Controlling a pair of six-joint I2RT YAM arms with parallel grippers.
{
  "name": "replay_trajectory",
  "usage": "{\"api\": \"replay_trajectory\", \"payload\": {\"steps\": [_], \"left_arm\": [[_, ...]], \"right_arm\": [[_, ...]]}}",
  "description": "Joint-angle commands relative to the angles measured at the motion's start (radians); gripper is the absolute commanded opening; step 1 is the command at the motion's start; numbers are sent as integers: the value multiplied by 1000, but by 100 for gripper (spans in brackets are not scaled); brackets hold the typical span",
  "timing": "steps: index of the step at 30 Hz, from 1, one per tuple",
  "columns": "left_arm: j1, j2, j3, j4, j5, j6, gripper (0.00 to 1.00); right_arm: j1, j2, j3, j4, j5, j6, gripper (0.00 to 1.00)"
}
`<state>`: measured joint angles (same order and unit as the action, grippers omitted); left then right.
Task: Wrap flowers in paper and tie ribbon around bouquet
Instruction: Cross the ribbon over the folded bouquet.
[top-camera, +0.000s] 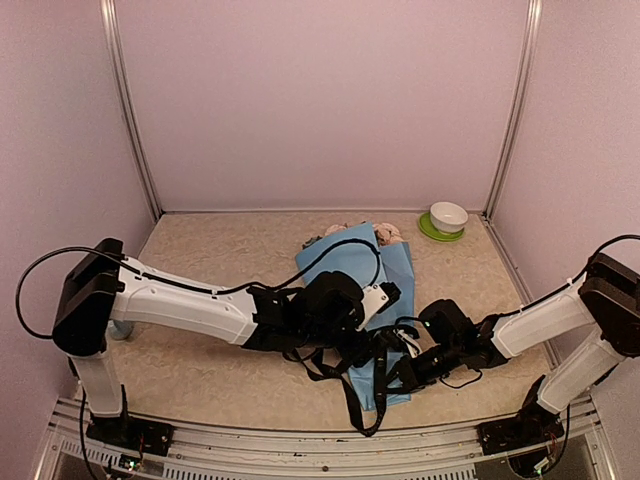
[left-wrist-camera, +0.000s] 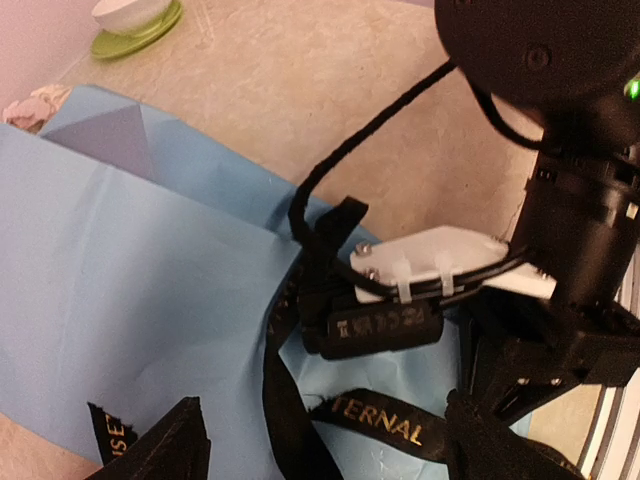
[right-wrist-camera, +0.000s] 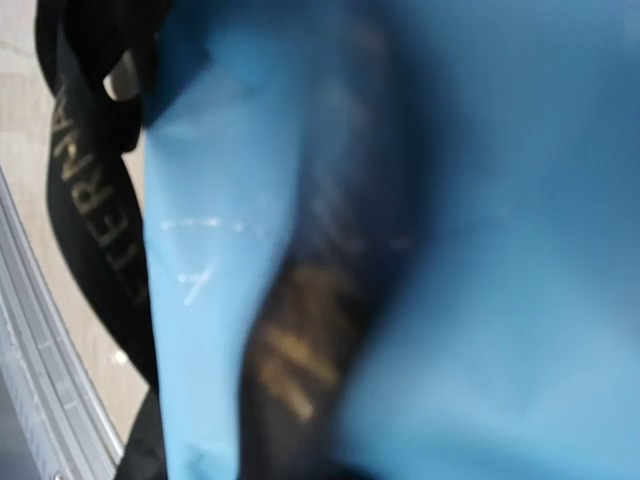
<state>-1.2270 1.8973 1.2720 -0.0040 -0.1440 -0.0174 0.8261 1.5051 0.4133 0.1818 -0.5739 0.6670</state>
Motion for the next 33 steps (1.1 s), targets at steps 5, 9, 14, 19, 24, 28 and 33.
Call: {"api": "replay_trajectory", "payload": {"steps": [5,9,14,19,24,28,33], "left_arm": [[154,-135,-283,232,290,-92,79],[136,-128,-311,173,262,37,79],[115,-104,-305,22,296,216,73],[200,-61,-262,-16,418,196,76],[177,15,-195,-69,442,208,75],[114,42,-181,-120,323,222,74],[91,76,-160,-116,169,186,60]], "right_arm": [[-10,58,-13,-102,142,-16,4],[-11,58,-23,-92,140,-11,4],[-11,63,-33,-81,129,-10,4],[-10,65,-39,-69,129,-4,4],[-10,62,-35,-74,130,-8,4],[-10,61,-34,-75,131,-7,4],[-11,64,-34,-78,134,-10,4]]}}
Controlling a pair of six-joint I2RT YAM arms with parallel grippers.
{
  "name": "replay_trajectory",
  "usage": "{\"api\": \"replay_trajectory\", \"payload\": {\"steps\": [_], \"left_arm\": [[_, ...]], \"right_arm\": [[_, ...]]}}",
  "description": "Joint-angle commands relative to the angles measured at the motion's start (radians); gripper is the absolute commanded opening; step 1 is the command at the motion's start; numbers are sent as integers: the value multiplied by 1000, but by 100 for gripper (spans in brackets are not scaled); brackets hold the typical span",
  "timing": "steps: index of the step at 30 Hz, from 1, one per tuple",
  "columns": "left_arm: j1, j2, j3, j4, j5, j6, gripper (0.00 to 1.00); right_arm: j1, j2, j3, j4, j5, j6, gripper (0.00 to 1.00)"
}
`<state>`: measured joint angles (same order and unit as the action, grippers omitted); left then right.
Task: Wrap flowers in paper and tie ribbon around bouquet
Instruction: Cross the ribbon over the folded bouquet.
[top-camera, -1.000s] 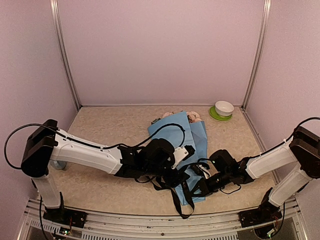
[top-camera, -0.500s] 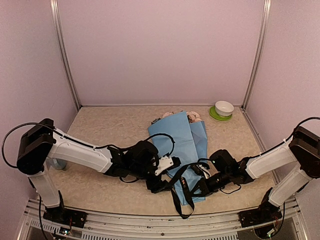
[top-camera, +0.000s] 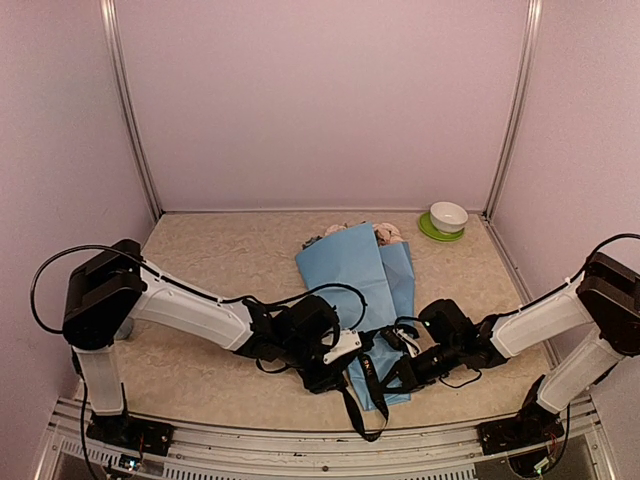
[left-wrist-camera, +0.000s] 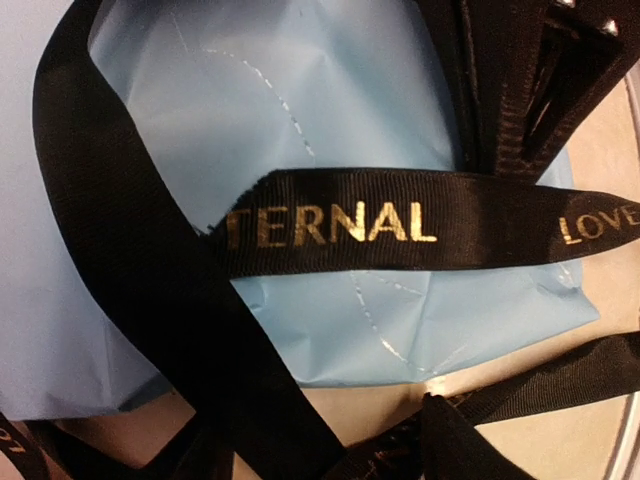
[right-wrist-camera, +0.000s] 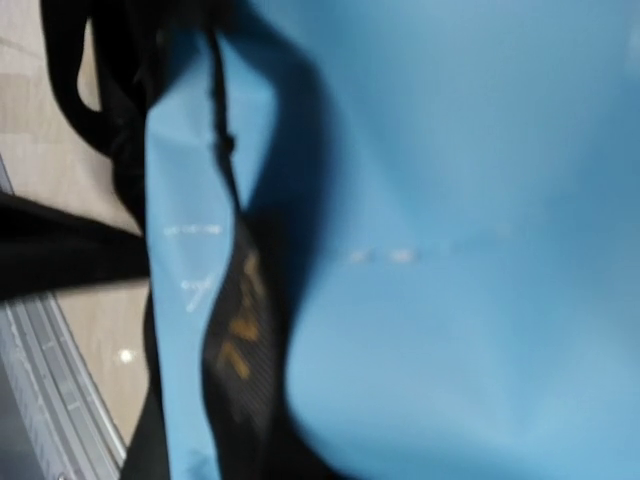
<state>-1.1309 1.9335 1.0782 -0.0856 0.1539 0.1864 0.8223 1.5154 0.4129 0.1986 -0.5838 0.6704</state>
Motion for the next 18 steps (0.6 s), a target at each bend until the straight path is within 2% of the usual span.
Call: {"api": "replay_trajectory", "payload": {"steps": [1,3,7,11,18], "left_arm": [[-10,49,38,-26,-151,-20,53],[-21,69,43,-18,-172,-23,41],[-40,108,59,-78,-182,-15,26],[-36,83,30,-83,-167,-6,0],[-21,-47,55,-132,-338,-19,0]], "right_arm": [[-7,53,-34,-96,145,-14,4],[-7,47,-33,-98,147,-15,3],[-9,33,-30,-111,150,-18,4],[-11,34,-22,-124,153,-26,3],[-13,49,-15,-128,153,-27,4]]}}
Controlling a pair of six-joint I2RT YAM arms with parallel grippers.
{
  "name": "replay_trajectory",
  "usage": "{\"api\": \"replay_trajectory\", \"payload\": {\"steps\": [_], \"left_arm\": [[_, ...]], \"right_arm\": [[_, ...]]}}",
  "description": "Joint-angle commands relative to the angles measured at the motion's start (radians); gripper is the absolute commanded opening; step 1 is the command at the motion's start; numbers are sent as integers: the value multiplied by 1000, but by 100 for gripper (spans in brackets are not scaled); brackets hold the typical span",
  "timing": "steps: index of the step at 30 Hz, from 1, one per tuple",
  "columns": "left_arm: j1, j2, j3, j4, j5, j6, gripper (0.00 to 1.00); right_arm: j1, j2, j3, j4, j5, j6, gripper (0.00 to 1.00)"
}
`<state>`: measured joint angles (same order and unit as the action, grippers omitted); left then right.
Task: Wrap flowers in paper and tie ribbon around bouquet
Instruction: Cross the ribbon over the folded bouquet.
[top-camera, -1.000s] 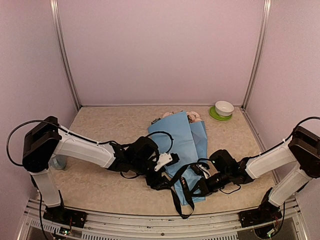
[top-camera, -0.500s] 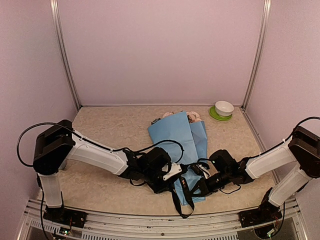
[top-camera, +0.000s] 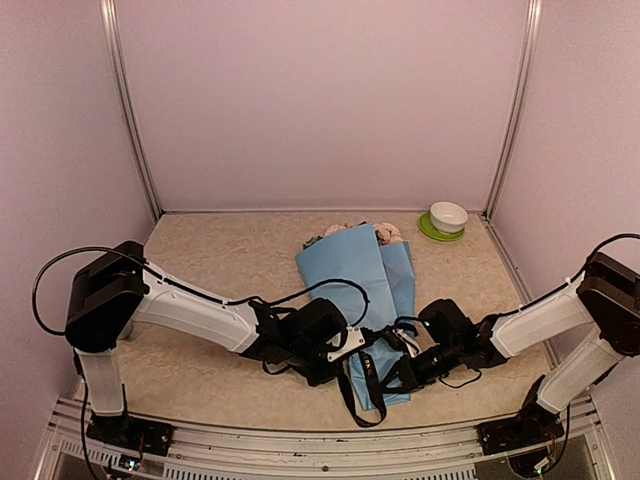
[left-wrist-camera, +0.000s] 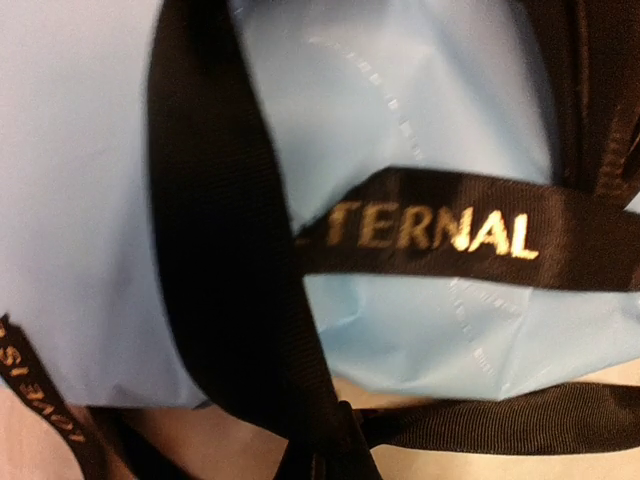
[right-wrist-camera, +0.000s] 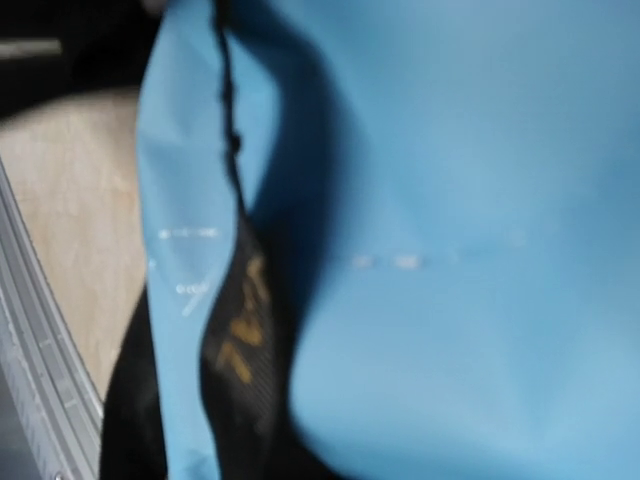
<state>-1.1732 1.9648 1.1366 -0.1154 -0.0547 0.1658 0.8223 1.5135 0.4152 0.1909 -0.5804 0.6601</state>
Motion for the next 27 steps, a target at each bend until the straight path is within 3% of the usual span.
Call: {"api": "replay_trajectory", "payload": {"steps": [1,6,15,21,25,27], "left_arm": [[26,-103,4,-109,-147,8,0],[26,-152,76,-120,-270,44,0],[57,-13,415,49,-949,277,0],[72,-41,419,394,-1123,410,0],[40,-33,343,689,-1215,606,0],[9,-19,301,713,-1204,627,0]], "right_arm": [[-13,54,-17,-120,148,-17,3],[-14,64,-13,-123,149,-17,4],[-18,73,-18,-114,147,-12,3],[-17,80,-19,-99,140,-8,3],[-17,81,-18,-103,137,-11,3],[-18,77,-20,-106,138,-12,3]]}}
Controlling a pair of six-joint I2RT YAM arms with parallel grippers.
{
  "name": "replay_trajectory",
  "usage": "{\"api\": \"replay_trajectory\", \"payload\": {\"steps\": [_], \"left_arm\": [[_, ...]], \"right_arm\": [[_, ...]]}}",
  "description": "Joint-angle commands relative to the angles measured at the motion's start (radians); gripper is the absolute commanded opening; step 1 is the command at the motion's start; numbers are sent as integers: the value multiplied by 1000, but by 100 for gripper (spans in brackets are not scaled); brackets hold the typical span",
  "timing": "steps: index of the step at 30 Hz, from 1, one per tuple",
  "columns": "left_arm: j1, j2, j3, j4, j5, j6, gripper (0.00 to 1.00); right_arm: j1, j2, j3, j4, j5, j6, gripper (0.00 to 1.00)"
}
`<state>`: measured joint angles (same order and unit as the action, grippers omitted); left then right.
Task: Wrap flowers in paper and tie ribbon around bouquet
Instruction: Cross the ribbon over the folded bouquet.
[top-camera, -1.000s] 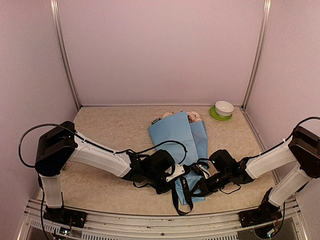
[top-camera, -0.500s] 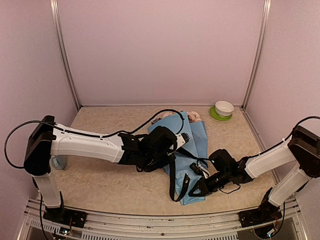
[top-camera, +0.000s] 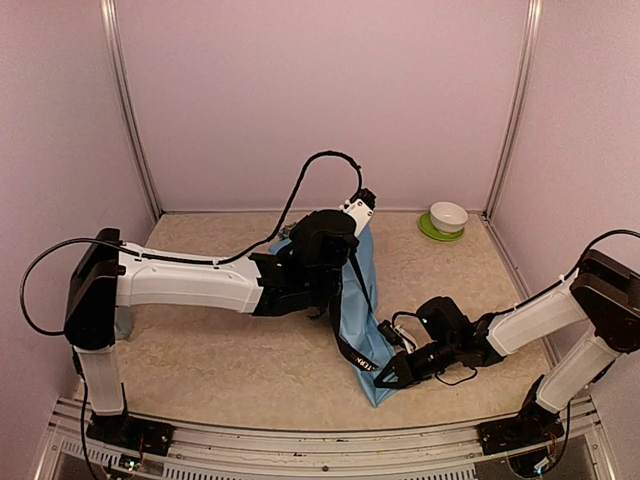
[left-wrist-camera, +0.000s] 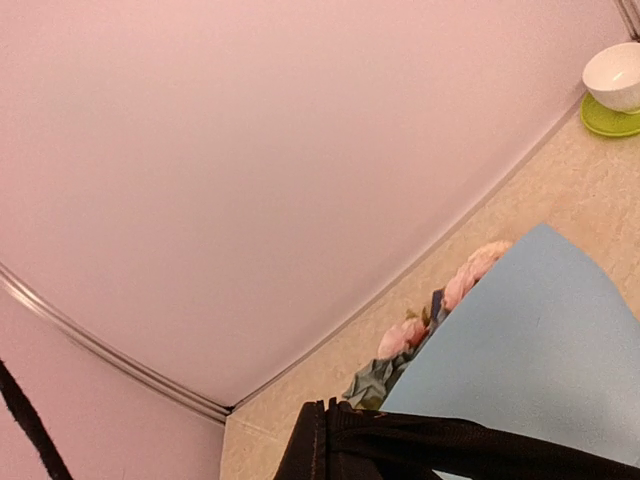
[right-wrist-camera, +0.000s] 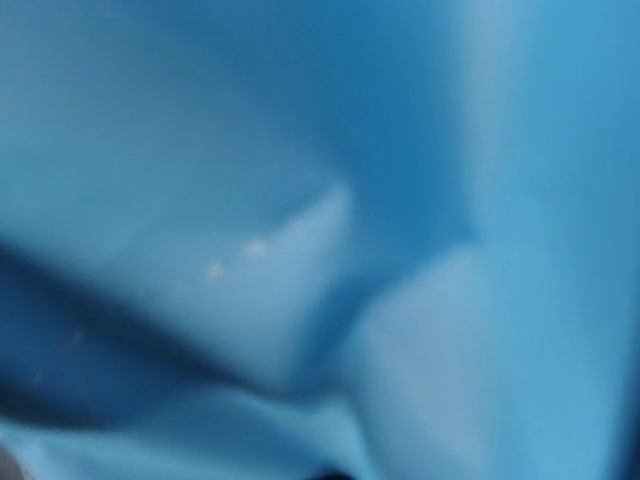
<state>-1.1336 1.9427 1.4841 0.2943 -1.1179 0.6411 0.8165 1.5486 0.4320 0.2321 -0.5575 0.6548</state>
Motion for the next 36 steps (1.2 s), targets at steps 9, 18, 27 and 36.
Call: {"api": "replay_trajectory", "payload": {"steps": [9,18,27,36], "left_arm": [[-104,102,-61,-290,87,-469,0],[-141,27,-151,-450,337,-787,0],[-134,-15,-341,-300,427,-875,0],[-105,-50,-450,-127,520,-873,0]], "right_arm": [[-12,28,-41,-143,121,-1,3],[-14,-37,-15,-129,85,3,4],[-21,-27,17,-104,38,6,4],[-27,-59,54,-108,-41,-31,5]]}}
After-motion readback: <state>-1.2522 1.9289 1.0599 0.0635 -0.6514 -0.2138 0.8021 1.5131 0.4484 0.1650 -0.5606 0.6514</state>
